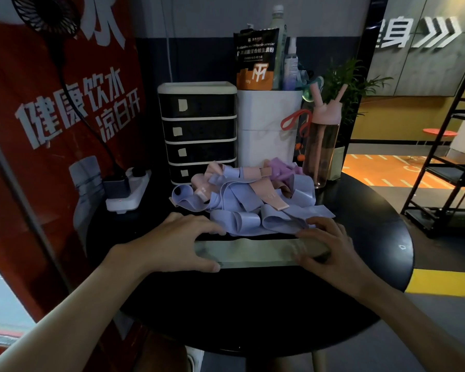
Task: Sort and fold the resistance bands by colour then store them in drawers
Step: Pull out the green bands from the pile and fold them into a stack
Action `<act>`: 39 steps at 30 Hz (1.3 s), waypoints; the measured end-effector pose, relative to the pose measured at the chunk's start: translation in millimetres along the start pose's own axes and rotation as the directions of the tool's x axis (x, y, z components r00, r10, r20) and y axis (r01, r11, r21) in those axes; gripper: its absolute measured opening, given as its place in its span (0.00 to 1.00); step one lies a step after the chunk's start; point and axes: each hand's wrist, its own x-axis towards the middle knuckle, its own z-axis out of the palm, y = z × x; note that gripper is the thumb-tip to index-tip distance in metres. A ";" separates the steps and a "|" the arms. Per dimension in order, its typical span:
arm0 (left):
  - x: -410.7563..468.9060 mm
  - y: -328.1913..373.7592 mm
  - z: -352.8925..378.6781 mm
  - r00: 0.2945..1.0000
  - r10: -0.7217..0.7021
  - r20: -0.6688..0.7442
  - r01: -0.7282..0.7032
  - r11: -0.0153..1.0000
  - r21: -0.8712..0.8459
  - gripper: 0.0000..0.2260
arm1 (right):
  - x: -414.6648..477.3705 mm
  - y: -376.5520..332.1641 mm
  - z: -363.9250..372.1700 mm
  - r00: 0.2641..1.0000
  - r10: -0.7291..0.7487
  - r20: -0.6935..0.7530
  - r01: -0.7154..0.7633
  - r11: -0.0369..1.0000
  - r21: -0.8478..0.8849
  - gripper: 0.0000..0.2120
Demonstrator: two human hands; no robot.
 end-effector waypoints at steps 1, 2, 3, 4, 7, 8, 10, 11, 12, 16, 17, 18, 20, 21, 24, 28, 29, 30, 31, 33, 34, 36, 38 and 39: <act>1.2 1.8 1.4 1.000 0.003 0.006 -0.003 1.000 -0.001 0.31 | 0.4 0.2 -0.4 1.000 0.008 0.024 -0.009 0.999 0.052 0.22; 2.4 2.7 2.7 1.000 0.012 0.007 -0.012 1.000 -0.014 0.30 | 1.1 0.0 -1.2 0.999 0.010 0.051 -0.015 0.996 0.093 0.22; 3.7 2.9 3.9 1.000 0.027 -0.001 -0.027 0.999 -0.038 0.28 | 1.6 -0.1 -2.1 0.997 0.012 0.079 -0.021 0.994 0.109 0.22; 4.9 1.7 5.4 0.999 0.040 -0.007 -0.041 0.997 -0.070 0.24 | 2.4 0.6 -2.0 0.995 0.015 0.097 -0.026 0.993 0.112 0.21; 6.1 1.1 8.0 0.998 0.062 -0.018 -0.064 0.991 -0.119 0.17 | 3.9 1.3 -3.1 0.997 0.044 0.069 -0.054 0.988 0.143 0.15; 5.8 1.3 8.6 0.998 0.056 -0.011 -0.057 0.991 -0.121 0.17 | 4.1 0.9 -3.7 0.997 0.061 0.054 -0.070 0.983 0.169 0.13; 5.5 1.9 9.1 0.999 0.044 0.002 -0.043 0.991 -0.125 0.18 | 3.8 0.1 -4.2 0.996 0.072 0.043 -0.079 0.978 0.194 0.12; 5.6 1.8 9.1 0.999 0.041 0.004 -0.041 0.991 -0.127 0.17 | 3.7 0.1 -3.9 0.997 0.066 0.048 -0.073 0.980 0.183 0.11; 5.6 1.7 8.8 0.999 0.040 0.005 -0.039 0.991 -0.129 0.17 | 3.7 0.3 -3.4 0.997 0.062 0.054 -0.071 0.983 0.171 0.10; 6.9 4.1 6.9 0.999 0.036 0.013 -0.035 0.998 -0.055 0.17 | 3.9 -0.1 -3.8 0.995 0.072 0.072 -0.083 0.983 0.165 0.09; 8.2 6.2 6.3 0.999 0.033 -0.009 -0.034 0.998 -0.048 0.16 | 4.1 -0.2 -4.0 0.994 0.071 0.078 -0.083 0.983 0.165 0.09; 10.3 8.6 5.2 0.999 0.029 -0.046 -0.032 0.997 -0.066 0.14 | 4.3 -0.2 -4.1 0.994 0.070 0.082 -0.083 0.983 0.165 0.09; 17.0 16.2 1.4 0.990 0.030 -0.141 -0.048 0.990 -0.130 0.14 | 3.7 -1.5 -4.1 0.995 0.069 0.070 -0.081 0.978 0.191 0.08; 22.0 21.4 -0.8 0.982 0.029 -0.186 -0.057 0.988 -0.145 0.15 | 3.5 -2.3 -4.4 0.996 0.072 0.052 -0.082 0.973 0.217 0.07; 45.6 33.2 -5.4 0.942 -0.026 -0.335 -0.034 0.984 -0.172 0.13 | 10.9 -4.2 -10.2 0.996 0.088 -0.011 -0.082 0.958 0.274 0.03; 90.9 27.5 -2.2 0.880 -0.154 -0.448 0.093 0.983 -0.156 0.17 | 46.7 -15.8 -22.8 0.996 0.087 -0.035 -0.070 0.940 0.333 0.02; 101.5 23.5 0.6 0.875 -0.199 -0.441 0.137 0.976 -0.168 0.19 | 60.0 -19.0 -23.0 0.997 0.079 -0.024 -0.067 0.949 0.309 0.03; 109.8 19.5 4.1 0.874 -0.240 -0.423 0.176 0.967 -0.185 0.22 | 75.1 -23.5 -21.2 0.998 0.068 -0.009 -0.063 0.959 0.278 0.04; 115.9 17.1 7.9 0.875 -0.270 -0.401 0.208 0.959 -0.193 0.24 | 90.7 -28.0 -18.1 0.999 0.050 0.007 -0.050 0.966 0.255 0.04; 121.1 11.9 19.4 0.884 -0.288 -0.369 0.229 0.953 -0.196 0.27 | 124.4 -33.6 -5.9 1.000 -0.004 0.024 -0.001 0.975 0.224 0.04; 120.7 9.4 26.6 0.887 -0.285 -0.363 0.228 0.954 -0.192 0.28 | 140.4 -36.3 1.4 0.999 -0.007 0.033 0.000 0.980 0.200 0.05; 118.0 2.7 40.4 0.887 -0.286 -0.362 0.227 0.954 -0.198 0.25 | 169.3 -39.3 16.9 0.999 0.026 0.045 -0.034 0.980 0.195 0.09; 115.3 -2.9 51.2 0.887 -0.311 -0.341 0.249 0.945 -0.212 0.21 | 193.4 -37.4 32.4 0.995 0.045 0.094 -0.066 0.972 0.228 0.12; 116.7 -6.4 54.8 0.890 -0.322 -0.322 0.266 0.942 -0.205 0.21 | 205.2 -32.0 40.9 0.991 0.055 0.125 -0.082 0.972 0.220 0.14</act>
